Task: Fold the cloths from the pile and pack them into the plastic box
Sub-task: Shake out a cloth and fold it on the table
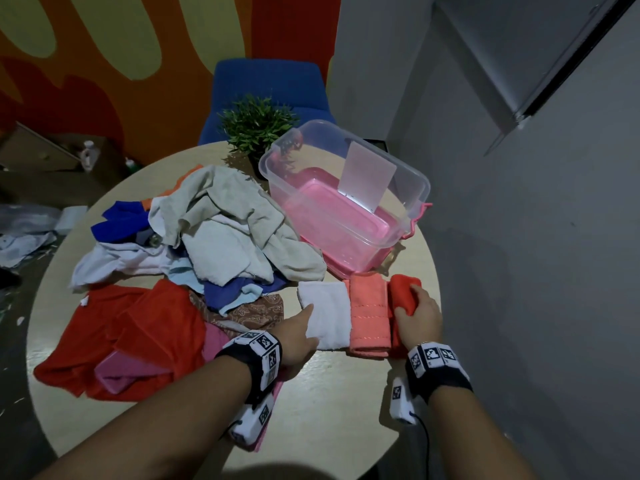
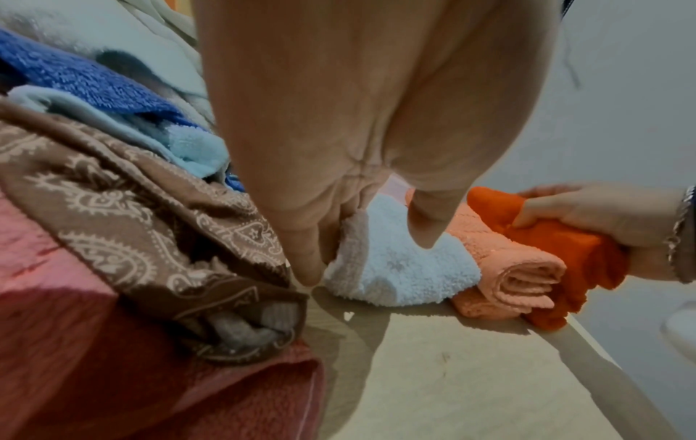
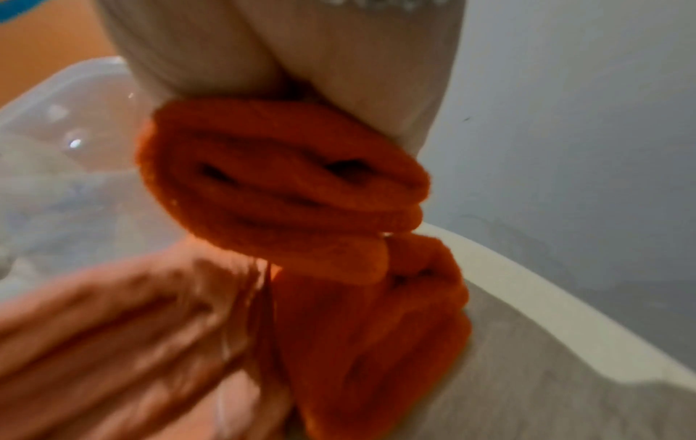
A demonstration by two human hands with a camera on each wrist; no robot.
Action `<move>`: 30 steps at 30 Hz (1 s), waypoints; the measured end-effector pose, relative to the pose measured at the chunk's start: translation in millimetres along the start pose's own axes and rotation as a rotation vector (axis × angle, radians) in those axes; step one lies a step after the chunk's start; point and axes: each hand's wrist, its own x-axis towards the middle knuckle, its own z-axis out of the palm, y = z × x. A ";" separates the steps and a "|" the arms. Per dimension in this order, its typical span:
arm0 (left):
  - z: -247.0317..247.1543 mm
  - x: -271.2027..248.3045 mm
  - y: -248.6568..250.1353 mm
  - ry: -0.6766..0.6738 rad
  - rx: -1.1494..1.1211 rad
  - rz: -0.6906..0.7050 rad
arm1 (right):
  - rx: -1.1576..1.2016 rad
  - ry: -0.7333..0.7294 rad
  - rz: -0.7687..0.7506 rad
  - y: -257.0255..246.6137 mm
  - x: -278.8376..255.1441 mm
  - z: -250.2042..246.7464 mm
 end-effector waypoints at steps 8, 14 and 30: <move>1.0 -4.6 -0.7 -0.005 0.004 0.020 | -0.434 -0.357 0.031 16.0 -2.2 32.6; -6.6 -14.1 2.6 -0.016 0.026 0.018 | -0.386 -0.405 -0.004 14.8 7.0 27.0; -106.7 -101.2 -104.2 0.513 0.281 0.005 | -0.123 -0.380 -0.585 -112.7 -118.0 81.8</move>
